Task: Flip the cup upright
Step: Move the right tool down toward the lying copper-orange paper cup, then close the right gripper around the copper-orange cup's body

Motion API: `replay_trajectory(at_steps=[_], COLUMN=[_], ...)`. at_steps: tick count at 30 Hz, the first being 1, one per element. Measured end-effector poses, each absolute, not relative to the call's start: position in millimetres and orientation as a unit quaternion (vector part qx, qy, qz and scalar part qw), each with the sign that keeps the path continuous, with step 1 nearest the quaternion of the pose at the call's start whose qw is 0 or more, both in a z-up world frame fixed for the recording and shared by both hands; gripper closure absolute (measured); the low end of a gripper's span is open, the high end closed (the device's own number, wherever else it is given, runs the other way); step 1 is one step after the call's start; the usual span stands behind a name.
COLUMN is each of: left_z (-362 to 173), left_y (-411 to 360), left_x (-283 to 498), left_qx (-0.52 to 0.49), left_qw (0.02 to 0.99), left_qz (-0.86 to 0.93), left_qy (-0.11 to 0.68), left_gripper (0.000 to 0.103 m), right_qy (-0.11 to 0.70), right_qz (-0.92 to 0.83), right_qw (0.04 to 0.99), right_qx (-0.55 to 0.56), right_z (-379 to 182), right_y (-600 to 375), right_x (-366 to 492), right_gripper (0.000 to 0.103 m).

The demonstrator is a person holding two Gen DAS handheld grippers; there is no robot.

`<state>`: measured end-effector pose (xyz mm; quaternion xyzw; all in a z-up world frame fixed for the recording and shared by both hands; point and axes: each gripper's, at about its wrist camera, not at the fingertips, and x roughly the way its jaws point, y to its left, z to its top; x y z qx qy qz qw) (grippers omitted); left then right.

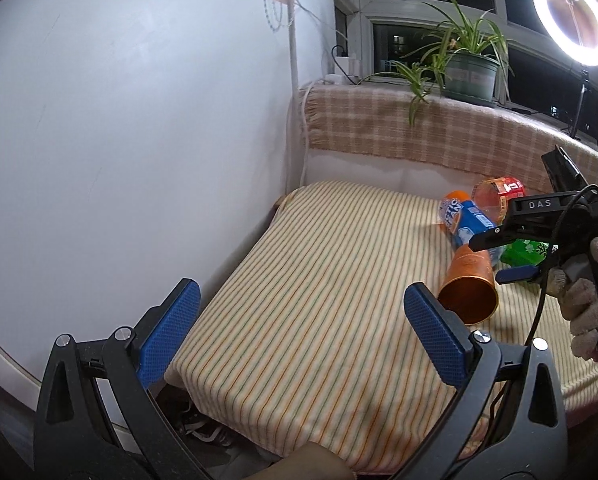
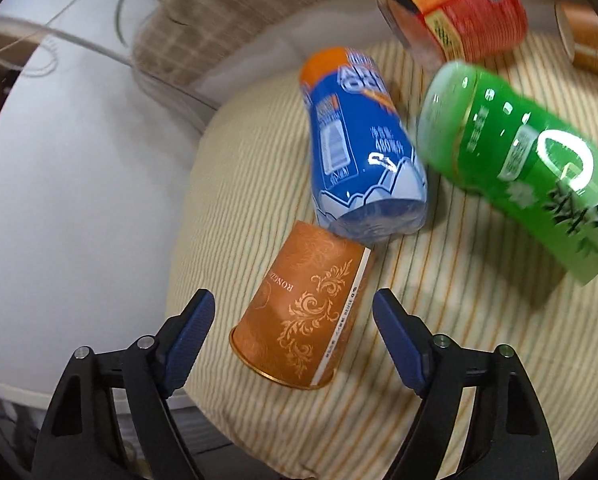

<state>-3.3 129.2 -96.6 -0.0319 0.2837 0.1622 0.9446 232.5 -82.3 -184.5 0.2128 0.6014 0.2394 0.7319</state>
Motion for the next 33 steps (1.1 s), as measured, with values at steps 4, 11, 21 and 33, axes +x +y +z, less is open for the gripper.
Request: replay_trajectory(at_steps=[4, 11, 21, 33], left_z=[-99.6, -102.5, -102.5, -100.7], left_y=[136.3, 144.8, 146.8, 131.5], left_x=[-5.3, -9.8, -11.4, -10.0], left_qx=[-0.039, -0.046, -0.047, -0.032], left_qw=[0.943, 0.942, 0.941, 0.945], left_qz=[0.166, 0.172, 0.177, 0.162], left_qy=[0.286, 0.283, 0.283, 0.284], left_gripper=[0.000, 0.000, 0.000, 0.000], right_qy=[0.612, 0.644, 0.660, 0.641], right_qz=[0.234, 0.235, 0.271, 0.360], right_qw=[0.727, 0.704, 0.689, 0.677], right_qx=[0.206, 0.184, 0.128, -0.025], right_z=[-190.6, -202.1, -199.8, -161.2], right_y=[-73.3, -59.0, -32.7, -39.4], right_x=[238.4, 246.3, 255.2, 246.1], right_gripper=[0.026, 0.038, 0.041, 0.041])
